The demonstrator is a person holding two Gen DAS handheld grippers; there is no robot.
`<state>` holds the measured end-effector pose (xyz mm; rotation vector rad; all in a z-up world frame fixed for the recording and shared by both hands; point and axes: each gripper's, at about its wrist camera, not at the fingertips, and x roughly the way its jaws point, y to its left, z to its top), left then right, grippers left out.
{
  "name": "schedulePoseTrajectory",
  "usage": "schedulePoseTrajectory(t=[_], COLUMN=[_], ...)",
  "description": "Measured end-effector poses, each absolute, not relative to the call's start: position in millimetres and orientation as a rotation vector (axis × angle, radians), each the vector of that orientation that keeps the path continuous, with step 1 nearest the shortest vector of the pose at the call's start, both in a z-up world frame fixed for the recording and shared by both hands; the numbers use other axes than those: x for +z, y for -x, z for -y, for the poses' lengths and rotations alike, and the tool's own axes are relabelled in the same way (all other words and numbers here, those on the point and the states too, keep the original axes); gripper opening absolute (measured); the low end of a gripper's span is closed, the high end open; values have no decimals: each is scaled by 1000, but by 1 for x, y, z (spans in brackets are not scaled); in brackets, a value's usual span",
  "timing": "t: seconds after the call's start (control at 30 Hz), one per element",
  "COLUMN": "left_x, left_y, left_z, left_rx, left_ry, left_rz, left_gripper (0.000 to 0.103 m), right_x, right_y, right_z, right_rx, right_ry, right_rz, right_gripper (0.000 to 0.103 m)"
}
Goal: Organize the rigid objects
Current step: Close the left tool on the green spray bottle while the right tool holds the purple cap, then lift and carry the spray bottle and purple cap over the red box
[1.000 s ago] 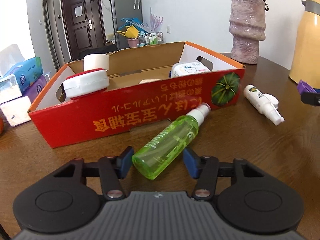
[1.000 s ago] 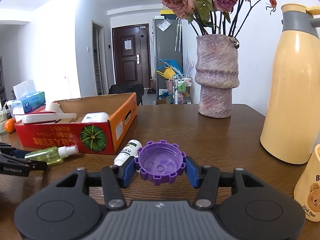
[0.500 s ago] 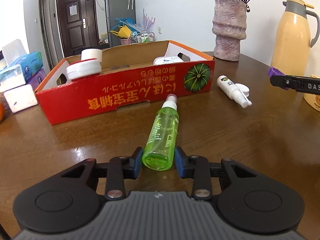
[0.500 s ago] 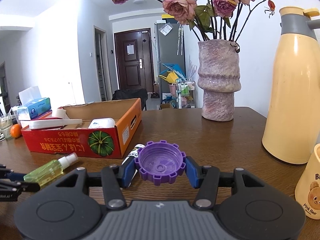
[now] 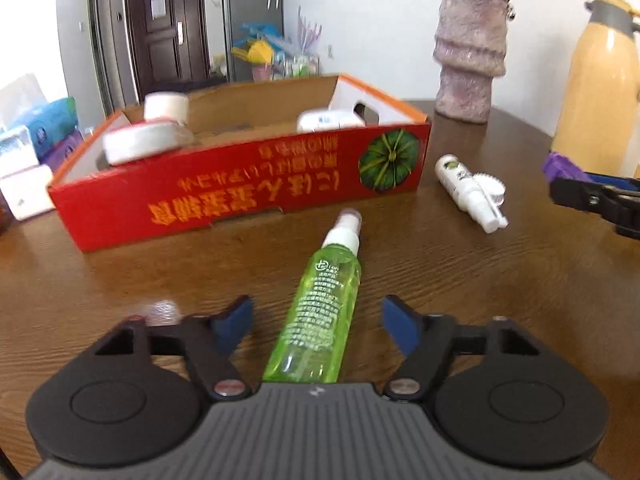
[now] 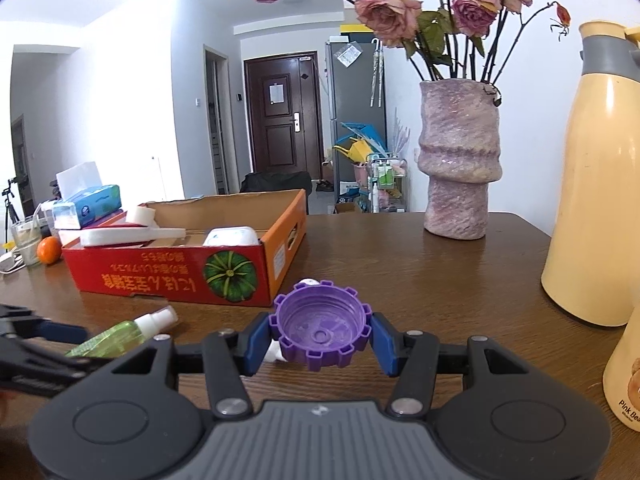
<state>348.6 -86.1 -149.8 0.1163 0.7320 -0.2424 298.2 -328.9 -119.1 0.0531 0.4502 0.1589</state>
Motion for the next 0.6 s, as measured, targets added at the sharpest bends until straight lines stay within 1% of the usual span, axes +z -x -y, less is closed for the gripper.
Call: schedulePoseTrajectory(t=[0.07, 0.6], left_x=[-149, -136], left_y=[-346, -335], left_z=[87, 75], left_rx=[-254, -200], left_ry=[-115, -53], left_rz=[-716, -672], left_gripper=[32, 32], right_x=[-119, -118], right_y=[-296, -289], right_z=[326, 312], right_rx=[167, 196], right_ry=[-53, -49], right_rz=[-452, -456], right_gripper=[53, 53])
